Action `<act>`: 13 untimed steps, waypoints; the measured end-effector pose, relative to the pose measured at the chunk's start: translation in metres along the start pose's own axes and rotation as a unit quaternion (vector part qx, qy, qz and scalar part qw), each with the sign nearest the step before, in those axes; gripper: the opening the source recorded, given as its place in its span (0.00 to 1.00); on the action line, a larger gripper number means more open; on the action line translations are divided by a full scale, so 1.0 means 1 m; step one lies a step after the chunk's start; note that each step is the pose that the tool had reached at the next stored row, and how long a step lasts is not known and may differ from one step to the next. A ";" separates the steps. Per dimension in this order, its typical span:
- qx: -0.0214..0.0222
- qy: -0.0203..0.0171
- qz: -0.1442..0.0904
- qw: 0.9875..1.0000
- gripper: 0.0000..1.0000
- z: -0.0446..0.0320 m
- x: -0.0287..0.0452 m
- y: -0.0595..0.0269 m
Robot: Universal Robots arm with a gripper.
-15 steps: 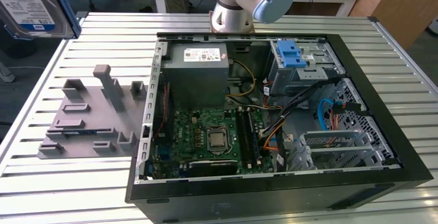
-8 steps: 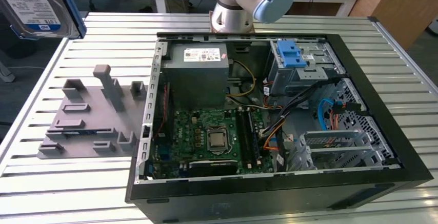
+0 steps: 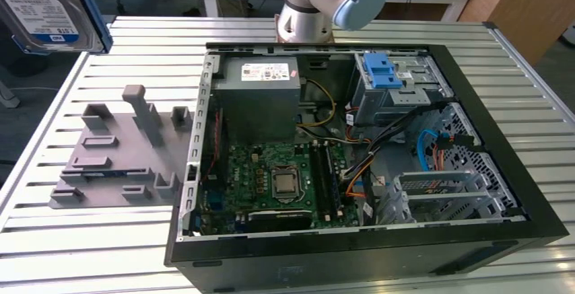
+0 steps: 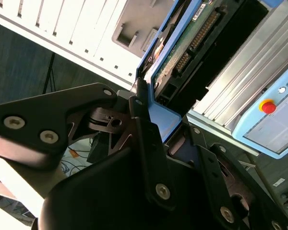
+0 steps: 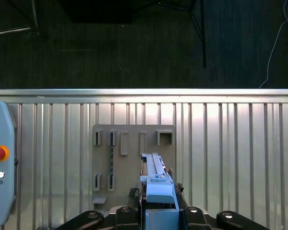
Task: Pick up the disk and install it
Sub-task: 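Pick up the disk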
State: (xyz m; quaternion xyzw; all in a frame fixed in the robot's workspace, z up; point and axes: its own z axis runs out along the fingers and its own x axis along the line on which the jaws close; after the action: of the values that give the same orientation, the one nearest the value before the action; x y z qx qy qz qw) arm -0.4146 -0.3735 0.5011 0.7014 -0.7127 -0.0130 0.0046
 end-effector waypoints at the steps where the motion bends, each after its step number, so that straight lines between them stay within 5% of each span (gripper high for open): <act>1: 0.000 0.000 0.000 1.000 0.36 0.0000 0.0014 0.0000; 13: -0.001 0.000 0.000 1.000 0.36 -0.0004 0.0093 -0.0092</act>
State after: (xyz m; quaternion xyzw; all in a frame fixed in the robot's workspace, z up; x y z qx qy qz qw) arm -0.4055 -0.3830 0.5011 0.7014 -0.7126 -0.0139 0.0056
